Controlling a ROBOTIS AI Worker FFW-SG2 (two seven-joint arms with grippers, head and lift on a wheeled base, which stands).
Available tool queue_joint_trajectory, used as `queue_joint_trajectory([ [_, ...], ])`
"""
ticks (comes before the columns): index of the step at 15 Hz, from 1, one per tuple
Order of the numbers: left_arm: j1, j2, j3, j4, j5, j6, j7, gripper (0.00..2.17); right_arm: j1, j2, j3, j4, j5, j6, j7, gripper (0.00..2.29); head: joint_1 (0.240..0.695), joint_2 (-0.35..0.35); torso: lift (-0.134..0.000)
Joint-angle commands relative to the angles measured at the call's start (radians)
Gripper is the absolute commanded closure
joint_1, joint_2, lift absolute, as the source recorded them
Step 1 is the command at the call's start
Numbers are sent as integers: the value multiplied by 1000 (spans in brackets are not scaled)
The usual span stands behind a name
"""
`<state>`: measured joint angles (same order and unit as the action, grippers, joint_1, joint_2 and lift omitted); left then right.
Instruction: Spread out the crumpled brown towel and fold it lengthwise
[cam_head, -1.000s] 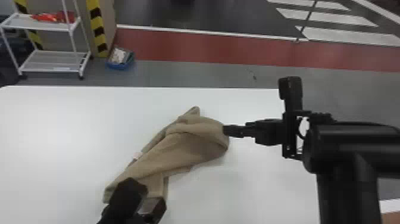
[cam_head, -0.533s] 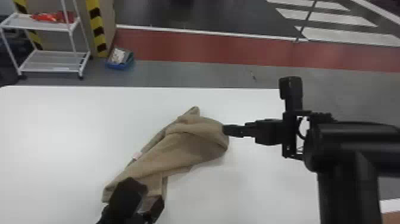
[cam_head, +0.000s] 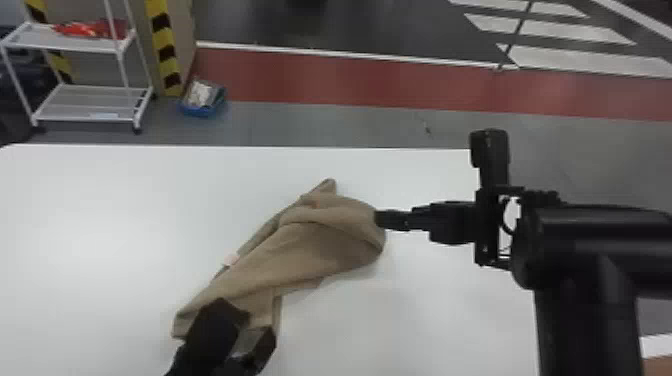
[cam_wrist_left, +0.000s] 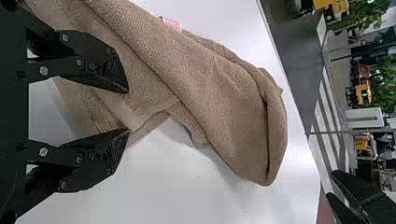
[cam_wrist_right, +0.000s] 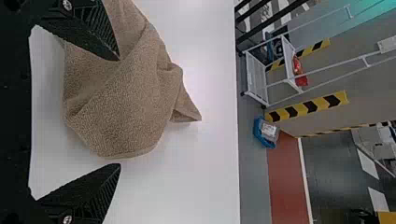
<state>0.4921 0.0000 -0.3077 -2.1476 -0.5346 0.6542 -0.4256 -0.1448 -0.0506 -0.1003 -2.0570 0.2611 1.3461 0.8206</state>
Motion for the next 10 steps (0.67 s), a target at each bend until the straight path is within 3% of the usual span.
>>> queue_joint_trajectory([
  [1,-3,0,-2,5,-4,5,1,704,2,0,-4,0,-2,0,0,66,695,-171,-124],
  [2,-4,0,-2,5,-4,8,1,768,2,0,-6,0,-3,0,0,66,695,-171,-124],
  [3,-6,-2,-1,6,-1,8,8,1136,4,0,-6,0,-5,0,0,66,695,-172,-124],
  [4,-6,-2,-1,6,4,8,25,1204,4,0,-6,0,-5,0,0,66,695,-172,-124],
  [10,16,6,-2,-38,12,8,22,1187,7,0,-15,5,-6,0,2,66,695,-166,-124],
])
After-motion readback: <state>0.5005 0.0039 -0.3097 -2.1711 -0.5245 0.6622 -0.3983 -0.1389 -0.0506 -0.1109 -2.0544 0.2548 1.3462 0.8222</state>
